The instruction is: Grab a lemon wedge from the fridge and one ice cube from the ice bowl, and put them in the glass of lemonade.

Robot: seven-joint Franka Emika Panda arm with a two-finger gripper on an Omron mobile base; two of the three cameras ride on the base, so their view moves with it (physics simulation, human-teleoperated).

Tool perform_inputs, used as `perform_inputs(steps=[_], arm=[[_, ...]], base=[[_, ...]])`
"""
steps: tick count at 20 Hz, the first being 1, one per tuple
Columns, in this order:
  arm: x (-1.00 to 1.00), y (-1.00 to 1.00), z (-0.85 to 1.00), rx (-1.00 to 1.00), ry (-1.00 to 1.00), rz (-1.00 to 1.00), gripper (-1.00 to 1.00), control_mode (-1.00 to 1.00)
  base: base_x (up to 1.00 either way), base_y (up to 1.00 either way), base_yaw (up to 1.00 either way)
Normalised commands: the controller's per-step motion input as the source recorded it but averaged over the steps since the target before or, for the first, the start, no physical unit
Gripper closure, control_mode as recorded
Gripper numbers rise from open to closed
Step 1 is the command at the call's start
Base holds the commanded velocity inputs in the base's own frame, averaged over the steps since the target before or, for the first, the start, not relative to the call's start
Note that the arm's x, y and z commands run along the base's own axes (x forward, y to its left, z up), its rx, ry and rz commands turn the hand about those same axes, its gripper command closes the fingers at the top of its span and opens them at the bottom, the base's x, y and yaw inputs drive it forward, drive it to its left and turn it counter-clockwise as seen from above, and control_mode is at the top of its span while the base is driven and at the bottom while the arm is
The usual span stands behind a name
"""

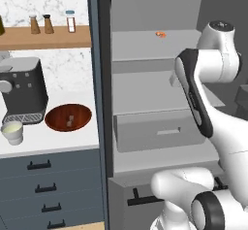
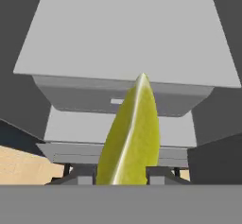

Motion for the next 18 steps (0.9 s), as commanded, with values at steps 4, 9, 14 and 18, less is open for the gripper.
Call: perform_inputs(steps=[4, 9, 14, 18], arm=[[0.0, 0.0, 0.0, 0.0, 0.0, 0.0, 1.0, 1.0], [0.0, 0.0, 0.0, 0.0, 0.0, 0.0, 1.0, 1.0], [0.0, 0.0, 0.0, 0.0, 0.0, 0.0, 1.0, 1.0], [0.0, 0.0, 0.0, 0.0, 0.0, 0.0, 1.0, 1.0]], base=[[-1.0, 0.36, 0.05], [-0.73, 0.93, 0.0], [0.01, 1.0, 0.0], [0.33, 1.0, 0.0]])
